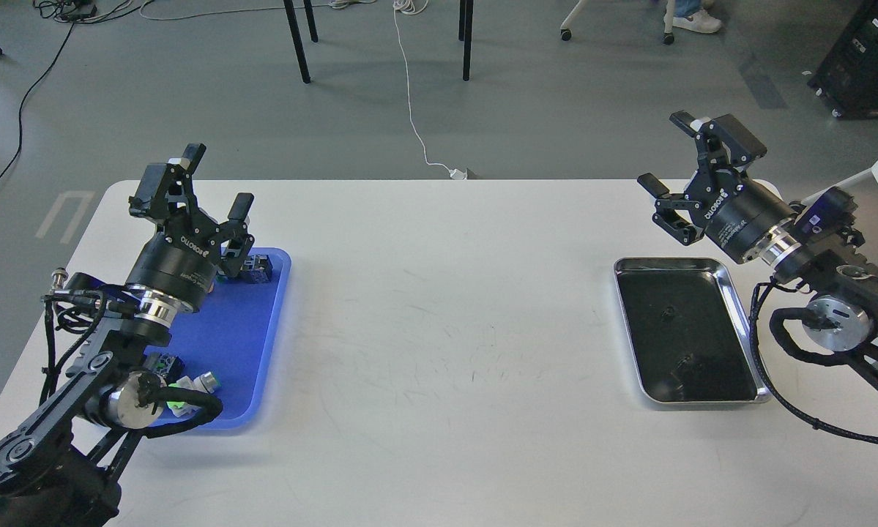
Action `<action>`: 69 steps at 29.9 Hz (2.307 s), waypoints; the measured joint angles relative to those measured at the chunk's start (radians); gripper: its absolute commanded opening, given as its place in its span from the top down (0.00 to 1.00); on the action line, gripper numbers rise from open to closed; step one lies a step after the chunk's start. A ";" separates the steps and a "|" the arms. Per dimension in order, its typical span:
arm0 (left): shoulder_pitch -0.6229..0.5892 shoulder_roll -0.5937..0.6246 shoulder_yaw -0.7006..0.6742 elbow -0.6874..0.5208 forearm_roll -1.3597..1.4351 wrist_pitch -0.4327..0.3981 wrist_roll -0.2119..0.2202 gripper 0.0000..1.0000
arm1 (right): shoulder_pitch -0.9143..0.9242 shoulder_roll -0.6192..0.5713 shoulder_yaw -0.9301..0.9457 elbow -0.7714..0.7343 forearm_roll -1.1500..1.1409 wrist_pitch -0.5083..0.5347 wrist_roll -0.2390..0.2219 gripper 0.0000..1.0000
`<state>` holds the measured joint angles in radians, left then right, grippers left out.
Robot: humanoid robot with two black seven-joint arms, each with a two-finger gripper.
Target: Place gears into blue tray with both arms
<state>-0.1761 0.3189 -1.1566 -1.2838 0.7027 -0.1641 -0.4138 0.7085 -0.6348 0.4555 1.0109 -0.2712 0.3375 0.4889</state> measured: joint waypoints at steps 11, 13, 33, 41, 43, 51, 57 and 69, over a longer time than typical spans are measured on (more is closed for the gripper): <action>0.010 -0.008 0.001 -0.020 0.001 -0.072 -0.027 0.01 | 0.565 -0.254 -0.597 0.076 -0.866 0.011 0.000 0.01; 0.010 -0.008 0.000 -0.020 0.001 -0.072 -0.029 0.01 | 0.608 -0.223 -0.658 0.074 -1.039 0.011 0.000 0.01; 0.016 -0.002 -0.005 -0.028 0.003 -0.072 -0.028 0.01 | 0.611 0.026 -0.977 -0.154 -1.390 -0.093 0.000 0.12; 0.017 -0.001 -0.008 -0.028 0.003 -0.072 -0.028 0.01 | 0.549 0.074 -0.983 -0.202 -1.378 -0.112 0.000 0.38; 0.018 -0.001 -0.008 -0.028 0.003 -0.071 -0.026 0.01 | 0.543 0.079 -0.983 -0.206 -1.378 -0.112 0.000 0.38; 0.022 -0.001 -0.008 -0.028 0.002 -0.071 -0.027 0.01 | 0.527 0.101 -0.986 -0.230 -1.377 -0.113 0.000 0.38; 0.028 -0.001 -0.009 -0.028 0.002 -0.071 -0.028 0.01 | 0.515 0.117 -0.987 -0.254 -1.376 -0.113 0.000 0.43; 0.032 0.000 -0.009 -0.028 0.003 -0.072 -0.028 0.01 | 0.507 0.127 -0.997 -0.259 -1.376 -0.112 0.000 0.54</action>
<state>-0.1442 0.3191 -1.1659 -1.3115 0.7054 -0.2362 -0.4416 1.2150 -0.5078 -0.5413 0.7514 -1.6475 0.2254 0.4886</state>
